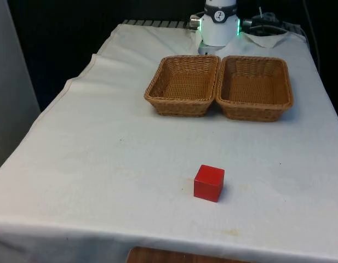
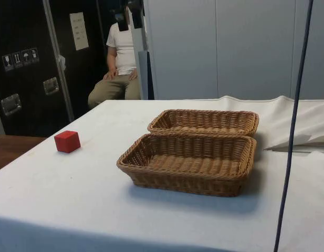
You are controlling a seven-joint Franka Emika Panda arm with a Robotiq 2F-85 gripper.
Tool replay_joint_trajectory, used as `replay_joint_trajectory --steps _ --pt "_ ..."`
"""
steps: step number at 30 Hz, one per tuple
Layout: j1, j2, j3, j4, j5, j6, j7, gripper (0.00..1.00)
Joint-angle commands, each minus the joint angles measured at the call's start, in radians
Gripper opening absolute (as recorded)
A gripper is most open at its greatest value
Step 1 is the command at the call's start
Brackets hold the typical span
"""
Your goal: Pick up the red cube and place it into the right basket.
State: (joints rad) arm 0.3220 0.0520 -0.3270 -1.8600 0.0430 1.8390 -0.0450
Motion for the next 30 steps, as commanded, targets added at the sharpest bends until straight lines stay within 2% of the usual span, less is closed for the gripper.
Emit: replay_joint_trajectory --steps 1,8,9,15,17,20,25,26,27,30 --pt "0.0 0.002 0.0 0.002 0.0 0.003 0.0 1.0" --pt "-0.001 0.087 0.004 0.087 0.015 0.004 -0.001 1.0" --pt "0.0 0.075 0.003 0.074 0.008 0.008 0.0 1.0" --pt "-0.008 0.168 -0.001 0.167 0.034 0.005 -0.013 1.0" --pt "-0.005 0.172 -0.004 0.17 0.028 0.008 -0.01 1.0" --pt "-0.011 0.223 -0.007 0.223 0.048 0.005 -0.019 1.0" --pt "-0.014 0.276 -0.012 0.28 0.061 0.004 -0.023 1.0" --pt "-0.01 0.273 -0.014 0.275 0.053 0.008 -0.019 1.0" --pt "-0.014 0.286 -0.012 0.29 0.063 0.004 -0.023 1.0" --pt "-0.014 0.324 -0.013 0.332 0.071 0.006 -0.02 1.0"
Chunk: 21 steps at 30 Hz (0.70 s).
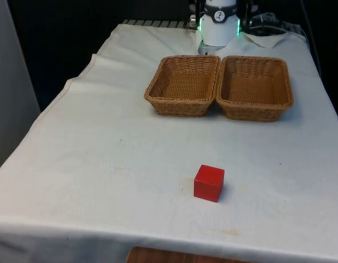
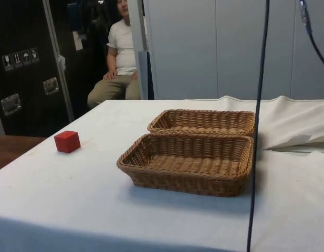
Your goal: Pick up the red cube and place it into the right basket.
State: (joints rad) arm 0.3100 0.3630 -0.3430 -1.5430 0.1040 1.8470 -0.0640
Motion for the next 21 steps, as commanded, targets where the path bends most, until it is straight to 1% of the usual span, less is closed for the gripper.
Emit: replay_joint_trajectory --steps 1,3,4,6,10,11,12,13,17,18,19,20,21 --pt "-0.002 0.022 0.003 0.025 0.012 -0.001 -0.001 1.0" --pt "-0.002 0.052 0.003 0.058 0.018 0.003 0.0 1.0" --pt "0.001 0.04 0.0 0.045 0.01 0.001 0.0 1.0" --pt "-0.004 0.074 0.003 0.08 0.023 0.005 0.001 1.0" --pt "-0.009 0.13 0.0 0.135 0.039 0.017 -0.001 1.0" --pt "-0.009 0.13 0.0 0.135 0.039 0.017 -0.001 1.0" --pt "-0.003 0.119 -0.004 0.123 0.03 0.02 0.002 1.0" --pt "-0.011 0.152 -0.003 0.157 0.047 0.02 -0.002 1.0" --pt "-0.016 0.197 -0.006 0.202 0.064 0.027 -0.004 1.0" --pt "-0.018 0.219 -0.007 0.222 0.071 0.033 -0.004 1.0" --pt "-0.018 0.228 -0.007 0.231 0.074 0.036 -0.004 1.0" --pt "-0.014 0.222 -0.011 0.224 0.068 0.038 -0.001 1.0" --pt "-0.02 0.239 -0.007 0.239 0.077 0.039 -0.004 1.0"
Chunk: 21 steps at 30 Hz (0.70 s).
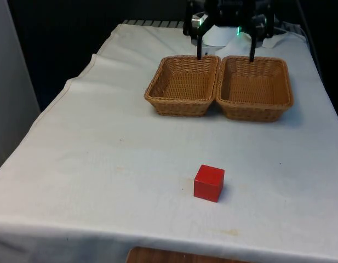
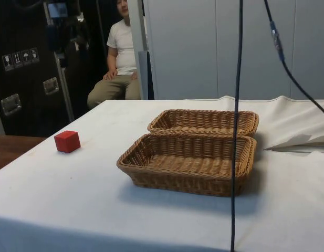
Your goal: Pick up the red cube and place it into the right basket.
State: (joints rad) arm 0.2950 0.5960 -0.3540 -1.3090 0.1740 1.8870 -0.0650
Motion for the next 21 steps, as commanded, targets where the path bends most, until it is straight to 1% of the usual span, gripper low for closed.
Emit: replay_joint_trajectory --steps 1,3,4,6,7,8,9,10,15,16,18,21 --pt "-0.006 0.016 0.004 0.013 0.009 0.002 -0.004 1.0" --pt "-0.009 0.033 0.004 0.028 0.014 0.007 -0.004 1.0" --pt "-0.01 0.049 0.003 0.037 0.019 0.019 -0.003 1.0" --pt "-0.011 0.055 0.002 0.039 0.021 0.025 -0.003 1.0" --pt "-0.01 0.064 0.001 0.039 0.023 0.04 -0.003 1.0" --pt "-0.007 0.062 -0.002 0.037 0.017 0.036 0.0 1.0" --pt "-0.01 0.067 0.001 0.037 0.023 0.049 -0.003 1.0" --pt "-0.009 0.069 0.001 0.035 0.023 0.055 -0.003 1.0" --pt "-0.013 0.094 0.001 0.027 0.024 0.1 -0.005 1.0" --pt "-0.008 0.086 -0.002 0.028 0.017 0.082 0.0 1.0" --pt "-0.016 0.109 0.002 0.025 0.026 0.123 -0.007 1.0" --pt "-0.021 0.129 0.002 0.028 0.031 0.146 -0.011 1.0"
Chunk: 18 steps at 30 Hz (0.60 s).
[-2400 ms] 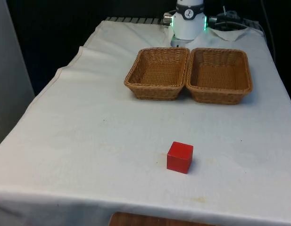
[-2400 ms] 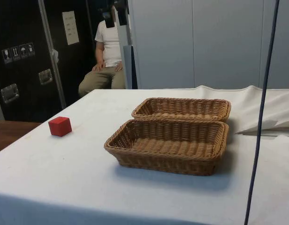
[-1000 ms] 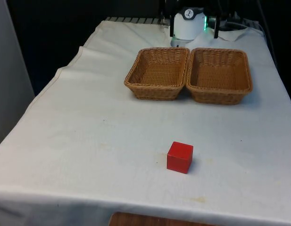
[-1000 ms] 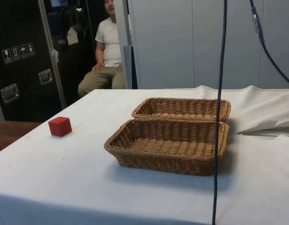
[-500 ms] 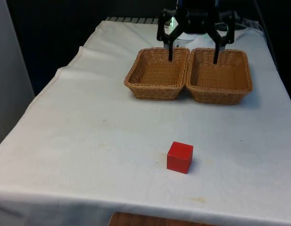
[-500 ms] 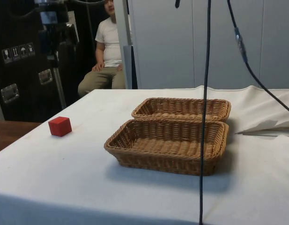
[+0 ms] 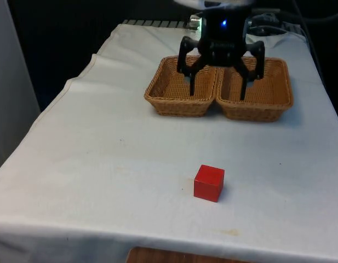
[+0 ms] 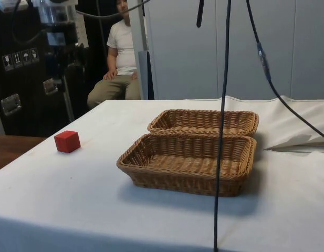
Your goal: Pick up the red cube and place it into the right basket.
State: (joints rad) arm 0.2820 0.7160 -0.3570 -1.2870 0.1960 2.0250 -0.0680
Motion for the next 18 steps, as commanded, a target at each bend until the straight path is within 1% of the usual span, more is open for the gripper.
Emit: replay_joint_trajectory --steps 1,2,3,4,6,7,12,13,14,18 --pt "-0.01 0.017 0.006 0.01 0.012 0.015 -0.01 1.0" --pt "-0.012 0.024 0.005 0.013 0.016 0.022 -0.012 1.0" --pt "-0.003 0.014 -0.001 0.002 0.007 0.02 -0.005 1.0" --pt "-0.014 0.031 0.004 0.016 0.021 0.028 -0.015 1.0" --pt "-0.018 0.05 0.003 0.027 0.032 0.041 -0.021 1.0" --pt "-0.022 0.068 0.001 0.041 0.043 0.049 -0.025 1.0" --pt "-0.028 0.112 -0.003 0.08 0.067 0.062 -0.032 1.0" --pt "-0.02 0.1 -0.011 0.061 0.061 0.068 -0.029 1.0" --pt "-0.03 0.128 -0.004 0.097 0.075 0.066 -0.033 1.0" --pt "-0.034 0.16 -0.007 0.133 0.093 0.07 -0.035 1.0"
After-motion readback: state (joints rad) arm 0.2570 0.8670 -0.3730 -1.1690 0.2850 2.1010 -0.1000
